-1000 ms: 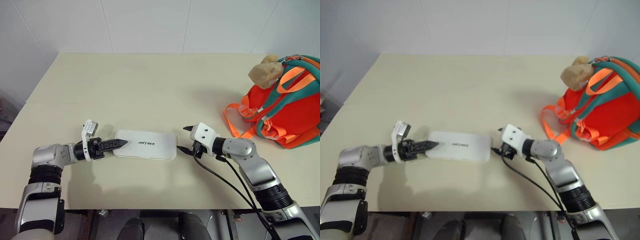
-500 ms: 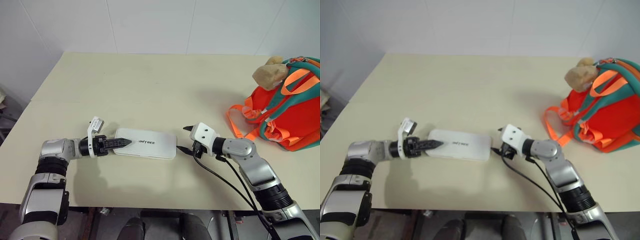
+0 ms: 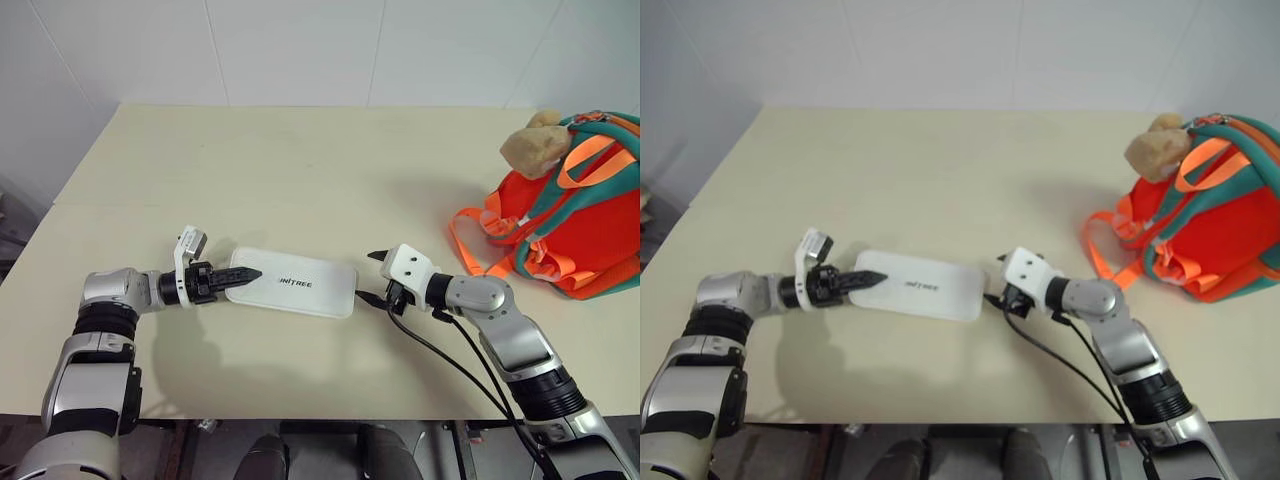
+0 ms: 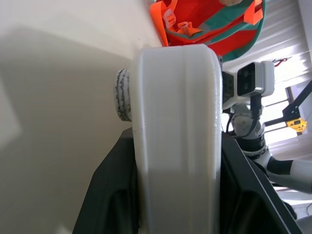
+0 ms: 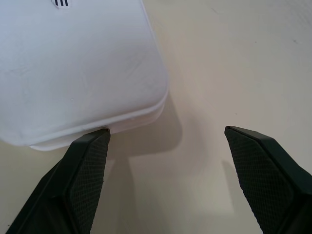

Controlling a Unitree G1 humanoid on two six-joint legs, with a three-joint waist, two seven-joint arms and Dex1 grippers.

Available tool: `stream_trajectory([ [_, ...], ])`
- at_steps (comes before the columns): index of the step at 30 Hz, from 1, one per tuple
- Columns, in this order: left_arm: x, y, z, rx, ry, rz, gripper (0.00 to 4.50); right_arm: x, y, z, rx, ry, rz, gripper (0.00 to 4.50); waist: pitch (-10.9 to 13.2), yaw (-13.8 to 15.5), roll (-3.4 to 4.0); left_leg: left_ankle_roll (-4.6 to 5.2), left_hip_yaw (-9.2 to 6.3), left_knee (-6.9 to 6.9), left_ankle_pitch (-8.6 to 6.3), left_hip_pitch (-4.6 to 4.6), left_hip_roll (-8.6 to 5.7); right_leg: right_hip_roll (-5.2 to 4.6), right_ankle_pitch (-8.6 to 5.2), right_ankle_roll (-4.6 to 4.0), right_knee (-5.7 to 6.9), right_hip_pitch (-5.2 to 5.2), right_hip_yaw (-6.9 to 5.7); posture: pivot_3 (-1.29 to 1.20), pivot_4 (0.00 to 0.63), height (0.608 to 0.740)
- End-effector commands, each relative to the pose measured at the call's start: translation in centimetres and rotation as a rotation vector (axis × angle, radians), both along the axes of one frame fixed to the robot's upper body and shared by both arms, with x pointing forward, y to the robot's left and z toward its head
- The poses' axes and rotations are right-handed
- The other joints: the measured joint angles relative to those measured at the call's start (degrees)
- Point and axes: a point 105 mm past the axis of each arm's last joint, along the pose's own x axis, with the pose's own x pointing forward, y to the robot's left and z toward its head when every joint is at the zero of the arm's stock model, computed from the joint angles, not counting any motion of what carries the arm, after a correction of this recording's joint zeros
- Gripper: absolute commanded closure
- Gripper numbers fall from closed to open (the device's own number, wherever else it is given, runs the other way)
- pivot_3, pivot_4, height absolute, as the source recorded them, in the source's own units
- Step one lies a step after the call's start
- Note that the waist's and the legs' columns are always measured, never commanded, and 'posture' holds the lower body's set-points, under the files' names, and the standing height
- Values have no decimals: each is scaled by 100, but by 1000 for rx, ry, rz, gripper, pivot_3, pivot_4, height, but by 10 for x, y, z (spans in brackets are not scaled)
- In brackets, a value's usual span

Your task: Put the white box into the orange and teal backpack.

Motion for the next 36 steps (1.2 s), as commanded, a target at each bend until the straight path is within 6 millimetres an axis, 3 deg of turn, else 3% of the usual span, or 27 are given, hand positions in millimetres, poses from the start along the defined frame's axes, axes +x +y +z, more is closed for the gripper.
stream_trajectory([
  [1, 9, 7, 6, -5, 11, 83, 3127, 2, 0, 19, 29, -71, 1, 0, 0, -6, 0, 0, 0, 0, 0, 2, 0, 0, 0, 0, 1, 0, 0, 0, 150, 740],
  [7, 15, 15, 24, -148, -7, 178, 3150, 5, -9, 27, 59, -93, -53, 0, 0, -64, 0, -4, -3, -2, 2, 0, 0, 0, 0, 0, 10, -2, 0, 0, 150, 740],
  [16, 5, 11, 44, -321, -30, 190, 3156, 7, -28, 41, 213, -45, -237, 0, 0, -117, 0, -15, 4, -9, 3, -12, 1, -3, 0, 1, 2, -14, -1, 0, 150, 740],
  [22, -3, 8, 53, -451, -63, 246, 3156, -12, -40, 58, 421, 54, -311, 0, 0, -96, 0, -17, 5, -7, 0, -14, 4, -6, 0, 1, 2, -17, -2, 0, 150, 740],
  [25, -6, 5, 53, -491, -64, 276, 3156, -29, -47, 72, 499, -19, -319, 0, 0, -72, 0, -14, 4, -7, -2, -13, 5, -6, 0, 1, 2, -16, -2, 0, 150, 740],
  [29, -10, 1, 50, -526, -50, 299, 3156, -49, -85, 86, 561, -176, -481, 0, 0, 19, 0, -20, 9, -5, -6, -13, 3, -8, 0, 1, -3, -14, 0, 0, 150, 740],
  [36, -11, -12, 44, -544, -8, 304, 3156, -67, -146, 90, 619, -272, -695, 0, 0, 41, 0, -14, 14, -4, -10, -4, 4, -6, 1, 2, -23, -7, 2, 0, 150, 740],
])
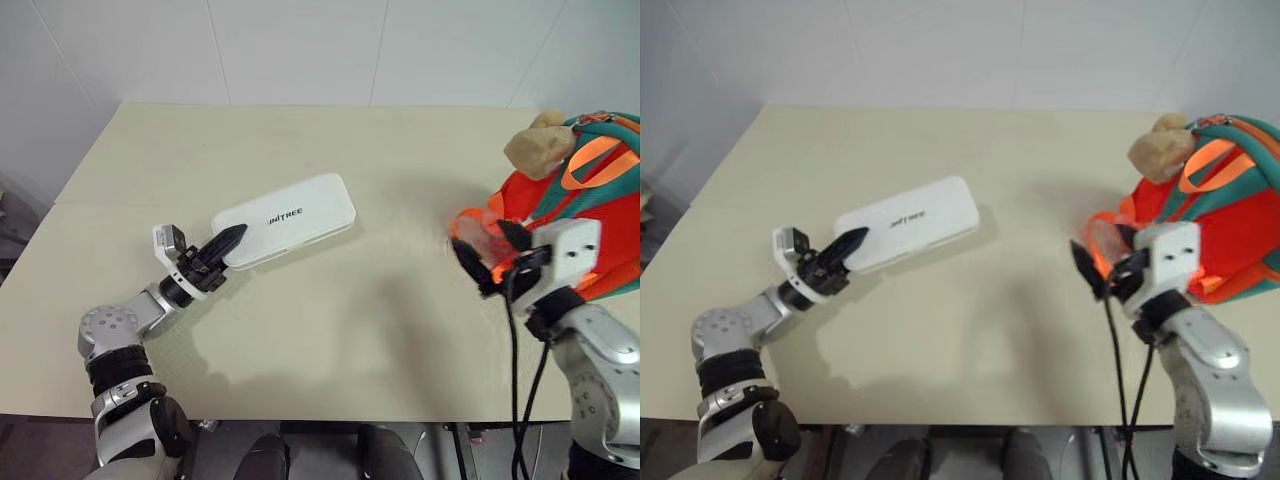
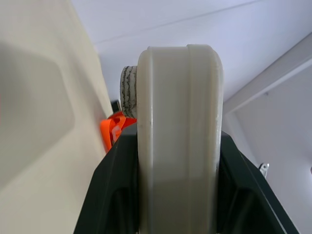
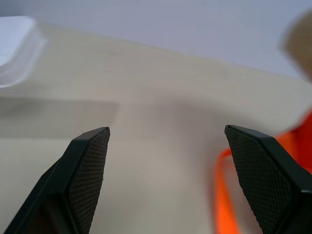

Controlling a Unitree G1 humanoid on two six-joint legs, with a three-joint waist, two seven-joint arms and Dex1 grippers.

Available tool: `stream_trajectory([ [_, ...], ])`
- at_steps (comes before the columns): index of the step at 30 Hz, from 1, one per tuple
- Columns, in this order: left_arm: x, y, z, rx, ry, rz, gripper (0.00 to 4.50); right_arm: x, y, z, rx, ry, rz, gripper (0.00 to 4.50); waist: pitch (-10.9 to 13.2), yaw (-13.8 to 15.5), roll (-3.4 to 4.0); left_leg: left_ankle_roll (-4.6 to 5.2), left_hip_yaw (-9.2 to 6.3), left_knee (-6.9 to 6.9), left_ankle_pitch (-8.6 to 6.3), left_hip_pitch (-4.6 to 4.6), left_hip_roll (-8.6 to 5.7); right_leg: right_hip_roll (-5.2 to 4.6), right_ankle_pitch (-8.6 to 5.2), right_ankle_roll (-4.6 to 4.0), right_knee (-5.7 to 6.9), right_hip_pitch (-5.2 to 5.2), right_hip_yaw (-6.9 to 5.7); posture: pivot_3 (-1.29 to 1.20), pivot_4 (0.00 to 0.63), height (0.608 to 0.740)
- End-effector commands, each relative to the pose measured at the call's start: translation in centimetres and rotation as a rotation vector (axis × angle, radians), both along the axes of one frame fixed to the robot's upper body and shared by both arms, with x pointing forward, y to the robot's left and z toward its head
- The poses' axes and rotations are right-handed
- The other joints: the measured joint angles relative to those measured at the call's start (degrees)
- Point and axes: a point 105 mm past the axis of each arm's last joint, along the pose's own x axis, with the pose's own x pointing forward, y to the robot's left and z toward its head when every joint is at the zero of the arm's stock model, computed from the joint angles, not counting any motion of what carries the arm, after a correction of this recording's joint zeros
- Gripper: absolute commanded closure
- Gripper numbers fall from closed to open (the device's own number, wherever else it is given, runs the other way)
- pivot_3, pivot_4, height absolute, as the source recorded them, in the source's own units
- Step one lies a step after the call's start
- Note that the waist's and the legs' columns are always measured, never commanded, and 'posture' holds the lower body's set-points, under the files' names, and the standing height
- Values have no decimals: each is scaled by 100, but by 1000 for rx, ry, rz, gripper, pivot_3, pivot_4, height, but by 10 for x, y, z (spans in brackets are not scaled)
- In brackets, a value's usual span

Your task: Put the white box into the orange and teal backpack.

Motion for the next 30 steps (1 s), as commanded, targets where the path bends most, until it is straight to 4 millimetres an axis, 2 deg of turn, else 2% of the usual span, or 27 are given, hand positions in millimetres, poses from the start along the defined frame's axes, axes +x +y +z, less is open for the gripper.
stream_trajectory([
  [1, -5, -6, 6, -13, -28, -20, 3156, -11, -26, 14, -4, -87, -101, 0, 0, -3, 0, 0, 0, 0, 0, 2, 0, 0, 0, 0, 1, 2, 0, 0, 150, 740],
  [3, -5, -8, 5, -20, -21, -24, 3156, -12, -42, 13, 13, -99, -169, 0, 0, -10, 0, 1, 2, 1, 0, 4, 0, 0, 0, 0, 1, 4, 1, 0, 150, 740],
  [5, -6, -13, 2, -10, -7, -42, 3156, -11, -50, 11, 27, -100, -197, 0, 0, -18, 0, 1, 7, 1, 0, 7, -1, 0, 1, -1, 1, 5, 5, 0, 150, 740],
  [15, -9, -13, 0, 21, 6, -55, 3156, 17, -65, -4, 128, -107, -233, 0, 0, -15, 0, -4, 10, 0, 3, 9, 0, 3, 1, -1, 1, 4, 10, 0, 150, 740],
  [18, -10, -14, -1, 35, 10, -62, 3156, 33, -74, -7, 142, -108, -254, 0, 0, -22, 0, -6, 12, -1, 4, 9, -1, 2, 1, -1, -1, 4, 11, 0, 150, 740],
  [30, -11, -16, -1, 44, 9, -59, 3156, 78, -86, -4, 179, -145, -275, 0, 0, -33, 1, -9, 19, -1, 5, 9, 0, 3, 1, 0, -3, 1, 17, 0, 150, 740],
])
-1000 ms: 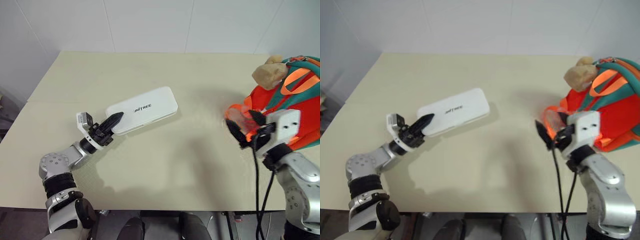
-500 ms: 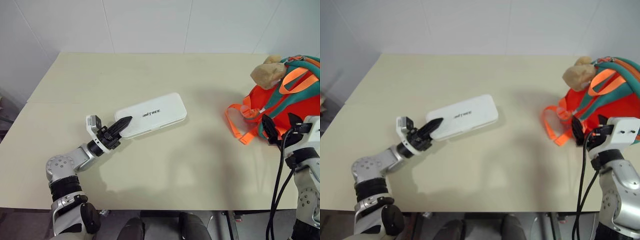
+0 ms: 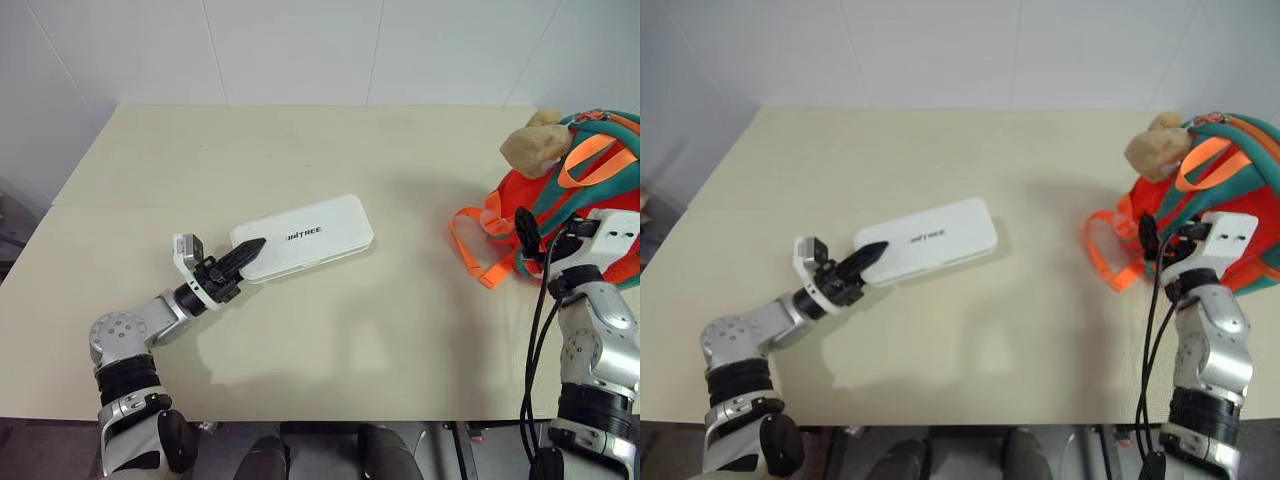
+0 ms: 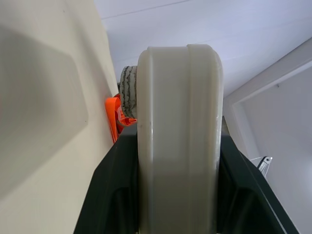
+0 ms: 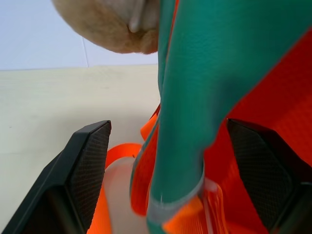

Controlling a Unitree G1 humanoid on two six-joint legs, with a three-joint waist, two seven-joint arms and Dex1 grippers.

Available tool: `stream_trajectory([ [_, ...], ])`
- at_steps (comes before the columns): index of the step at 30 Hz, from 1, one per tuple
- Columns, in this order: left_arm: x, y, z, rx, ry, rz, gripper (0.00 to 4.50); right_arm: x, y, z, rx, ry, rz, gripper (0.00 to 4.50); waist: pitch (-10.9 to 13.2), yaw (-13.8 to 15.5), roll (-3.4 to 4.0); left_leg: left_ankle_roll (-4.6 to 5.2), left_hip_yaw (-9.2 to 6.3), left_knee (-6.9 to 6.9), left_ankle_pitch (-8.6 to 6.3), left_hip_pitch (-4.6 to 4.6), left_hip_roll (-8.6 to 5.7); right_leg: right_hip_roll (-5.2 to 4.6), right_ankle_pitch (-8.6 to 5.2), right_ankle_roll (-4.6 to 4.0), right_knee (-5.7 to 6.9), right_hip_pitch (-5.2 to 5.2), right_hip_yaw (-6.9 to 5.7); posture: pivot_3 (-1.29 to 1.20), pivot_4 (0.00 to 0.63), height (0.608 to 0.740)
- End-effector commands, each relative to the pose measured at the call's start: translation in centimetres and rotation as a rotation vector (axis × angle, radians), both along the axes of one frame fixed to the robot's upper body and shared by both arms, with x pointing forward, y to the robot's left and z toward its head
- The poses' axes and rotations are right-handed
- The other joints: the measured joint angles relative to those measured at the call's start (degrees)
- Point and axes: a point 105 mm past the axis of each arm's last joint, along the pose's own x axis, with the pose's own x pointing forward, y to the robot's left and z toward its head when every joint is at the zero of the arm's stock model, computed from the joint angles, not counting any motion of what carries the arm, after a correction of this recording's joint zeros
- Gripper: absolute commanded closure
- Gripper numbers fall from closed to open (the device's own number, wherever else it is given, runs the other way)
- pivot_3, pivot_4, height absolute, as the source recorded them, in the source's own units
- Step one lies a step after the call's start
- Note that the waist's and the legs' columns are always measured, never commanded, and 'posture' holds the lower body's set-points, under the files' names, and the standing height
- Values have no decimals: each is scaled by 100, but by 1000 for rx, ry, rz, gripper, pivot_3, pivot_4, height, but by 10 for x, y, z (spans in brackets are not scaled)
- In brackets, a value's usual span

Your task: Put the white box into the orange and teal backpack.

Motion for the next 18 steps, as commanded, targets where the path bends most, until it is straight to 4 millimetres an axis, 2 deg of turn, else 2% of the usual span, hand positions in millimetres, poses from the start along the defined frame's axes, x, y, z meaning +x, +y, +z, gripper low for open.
stream_trajectory([
  [1, -3, 1, 14, -20, -65, -3, 3156, 7, -7, 16, -36, -53, -30, 0, 0, 3, 0, 0, 0, -1, 0, 0, 0, 0, 0, 0, 0, 0, -1, 0, 150, 740],
  [5, -3, 1, 15, -19, -70, 2, 3156, 28, -3, 18, -22, -53, -28, 0, 0, -26, 0, -1, 4, 1, 1, 0, 0, 0, 1, 2, 0, -1, 4, 0, 150, 740],
  [9, -4, 0, 16, -20, -76, 6, 3156, 40, 1, 19, -20, -48, -27, 0, 0, -72, 0, -3, 3, -1, 1, -1, 1, 0, 2, 3, -1, -1, 4, 0, 150, 740],
  [12, -6, 0, 15, -20, -78, 13, 3156, 46, 3, 15, -7, -25, -30, 606, 0, -105, 0, -3, 3, -1, 1, -6, -1, -2, 4, 8, 1, 0, 4, 0, 150, 740],
  [18, -7, 0, 14, -21, -77, 21, 3156, 49, 7, 13, -11, -20, -28, 2620, 0, -131, 0, -3, 5, -1, 1, -6, -1, -2, 5, 9, 0, 0, 5, 0, 150, 740],
])
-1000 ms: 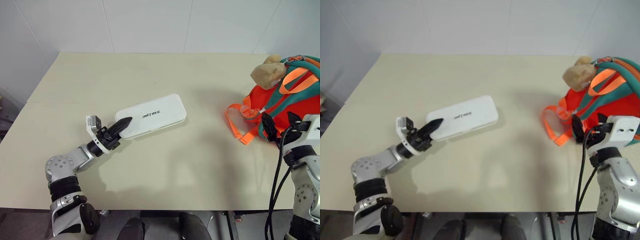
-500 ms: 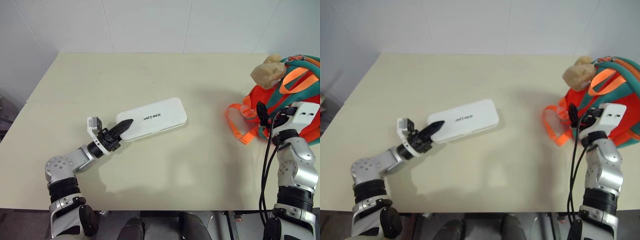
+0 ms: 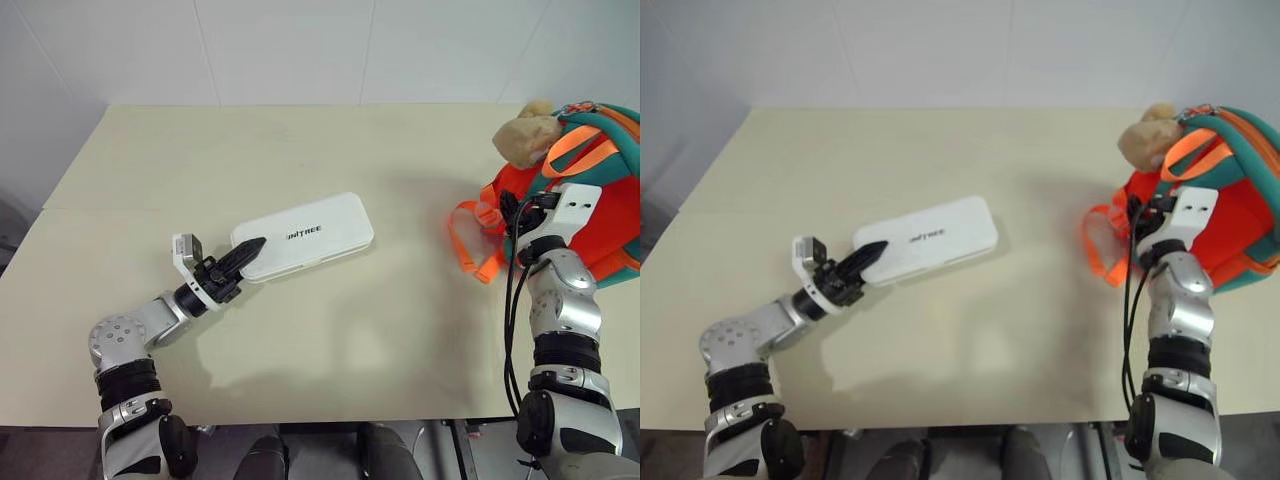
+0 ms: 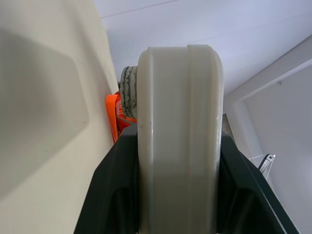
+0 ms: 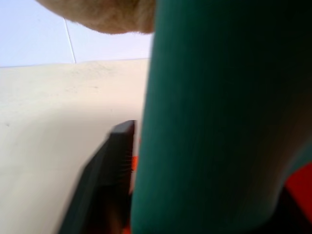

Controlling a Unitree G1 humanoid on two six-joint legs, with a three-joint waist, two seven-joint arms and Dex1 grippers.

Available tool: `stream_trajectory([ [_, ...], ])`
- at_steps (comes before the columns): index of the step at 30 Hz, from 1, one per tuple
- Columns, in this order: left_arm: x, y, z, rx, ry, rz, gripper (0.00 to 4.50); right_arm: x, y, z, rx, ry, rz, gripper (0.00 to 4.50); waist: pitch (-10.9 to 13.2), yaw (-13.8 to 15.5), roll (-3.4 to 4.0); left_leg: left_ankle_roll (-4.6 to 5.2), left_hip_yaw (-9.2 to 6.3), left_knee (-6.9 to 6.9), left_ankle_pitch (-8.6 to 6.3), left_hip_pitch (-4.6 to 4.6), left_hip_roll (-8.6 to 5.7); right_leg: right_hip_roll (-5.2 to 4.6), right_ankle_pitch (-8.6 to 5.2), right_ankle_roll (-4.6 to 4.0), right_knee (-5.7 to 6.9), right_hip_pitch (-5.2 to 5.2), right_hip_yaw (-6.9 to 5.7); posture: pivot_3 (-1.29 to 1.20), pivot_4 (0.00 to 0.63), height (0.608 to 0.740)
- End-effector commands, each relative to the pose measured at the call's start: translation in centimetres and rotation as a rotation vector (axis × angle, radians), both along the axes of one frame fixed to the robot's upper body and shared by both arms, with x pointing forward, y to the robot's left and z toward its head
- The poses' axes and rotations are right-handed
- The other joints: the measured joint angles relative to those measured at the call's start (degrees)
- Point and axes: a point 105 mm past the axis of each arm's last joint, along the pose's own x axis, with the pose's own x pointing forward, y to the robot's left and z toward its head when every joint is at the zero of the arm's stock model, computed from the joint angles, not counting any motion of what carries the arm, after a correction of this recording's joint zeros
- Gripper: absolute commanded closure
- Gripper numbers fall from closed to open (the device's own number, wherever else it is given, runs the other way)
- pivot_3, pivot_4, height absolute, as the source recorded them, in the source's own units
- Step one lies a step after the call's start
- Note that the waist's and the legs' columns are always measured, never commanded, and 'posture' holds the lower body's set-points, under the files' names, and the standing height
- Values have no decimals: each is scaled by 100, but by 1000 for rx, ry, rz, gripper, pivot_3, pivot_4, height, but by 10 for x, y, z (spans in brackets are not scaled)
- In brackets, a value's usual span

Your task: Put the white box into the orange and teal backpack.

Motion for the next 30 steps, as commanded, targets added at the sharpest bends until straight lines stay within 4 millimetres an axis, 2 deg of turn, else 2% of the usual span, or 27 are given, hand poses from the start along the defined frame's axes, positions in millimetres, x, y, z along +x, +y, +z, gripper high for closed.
stream_trajectory([
  [1, -4, 0, 13, -24, -65, -1, 3156, -1, -4, 15, -17, -49, -25, 2989, 0, -4, 0, 0, 1, 1, 0, 0, 0, 0, 0, 0, 0, 0, 1, 0, 150, 740],
  [4, -3, -1, 14, -25, -66, 0, 3156, -1, -4, 15, -19, -51, -26, 3754, 0, 0, 0, 0, 1, 3, 0, 1, 0, 0, 0, 0, -9, 0, 2, 0, 150, 740],
  [5, -3, -1, 14, -25, -65, 0, 3156, -1, -4, 16, -22, -52, -24, 3861, 0, 1, 0, 0, 2, 4, 0, 1, 0, 0, 0, 0, -9, 0, 2, 0, 150, 740],
  [11, -4, 1, 14, -24, -68, 7, 3156, -3, 5, 21, -31, -77, 13, 3867, 0, -2, 0, 0, 3, 2, 0, 2, 0, 1, 0, 0, -9, 0, 5, 0, 150, 740],
  [19, 3, 25, 22, -7, -88, 87, 3156, -12, 48, 29, -85, -94, 204, 3867, 0, -14, 0, 0, 5, -2, 0, 1, 3, 4, 0, 1, -7, -6, 7, 0, 150, 740],
  [27, 5, 44, 28, 19, -108, 137, 3156, -36, 97, 37, -125, -75, 450, 3867, 0, -1, 1, 1, 6, -2, -2, 1, 2, 4, 0, 0, -7, -7, 10, 0, 150, 740],
  [30, 9, 53, 32, 24, -117, 166, 3156, -50, 121, 43, -166, -69, 576, 3867, 0, -3, 1, 2, 6, -4, -2, 1, 3, 4, 0, 0, -8, -10, 10, 0, 150, 740],
])
